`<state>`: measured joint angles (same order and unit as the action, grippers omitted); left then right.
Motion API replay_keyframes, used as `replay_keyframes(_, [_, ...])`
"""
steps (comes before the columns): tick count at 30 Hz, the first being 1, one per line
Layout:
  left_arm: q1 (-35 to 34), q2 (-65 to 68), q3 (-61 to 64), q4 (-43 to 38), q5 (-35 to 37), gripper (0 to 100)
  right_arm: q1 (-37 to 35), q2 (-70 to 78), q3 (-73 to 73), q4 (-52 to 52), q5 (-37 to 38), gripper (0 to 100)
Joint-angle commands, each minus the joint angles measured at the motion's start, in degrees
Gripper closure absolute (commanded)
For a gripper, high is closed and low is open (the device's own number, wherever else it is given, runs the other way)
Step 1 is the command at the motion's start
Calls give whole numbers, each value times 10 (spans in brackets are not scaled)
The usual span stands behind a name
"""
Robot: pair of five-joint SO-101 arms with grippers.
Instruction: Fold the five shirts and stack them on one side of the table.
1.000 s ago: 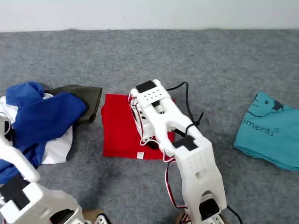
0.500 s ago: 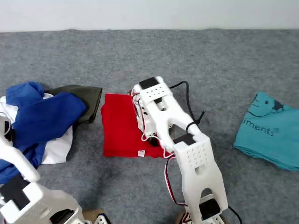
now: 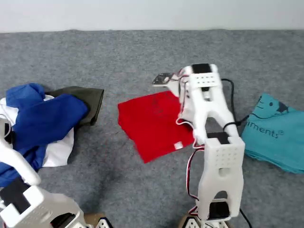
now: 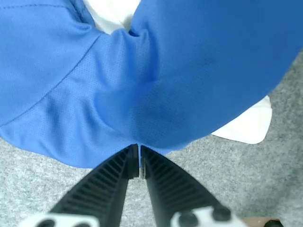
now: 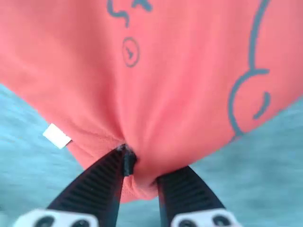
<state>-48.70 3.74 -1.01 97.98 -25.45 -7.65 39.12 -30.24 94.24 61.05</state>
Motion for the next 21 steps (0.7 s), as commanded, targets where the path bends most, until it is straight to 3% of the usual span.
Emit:
replay_keyframes(1, [-2,-32,-2,4,-4,982,16,-39,-85,-43,115,988])
replay_keyframes(11, [-3,-35,-7,25,-4,983,-21,9,-109,-134,131,988])
replay_keyframes(15, [-22,-35,-5,25,-4,983,-17,1,-135,-111,34,975])
replay_keyframes(18, [-33,-35,-6,25,-4,983,-11,-13,-163,-79,-40,882])
replay_keyframes(21, [-40,-35,-6,25,-4,983,-12,-29,-199,-52,-182,816])
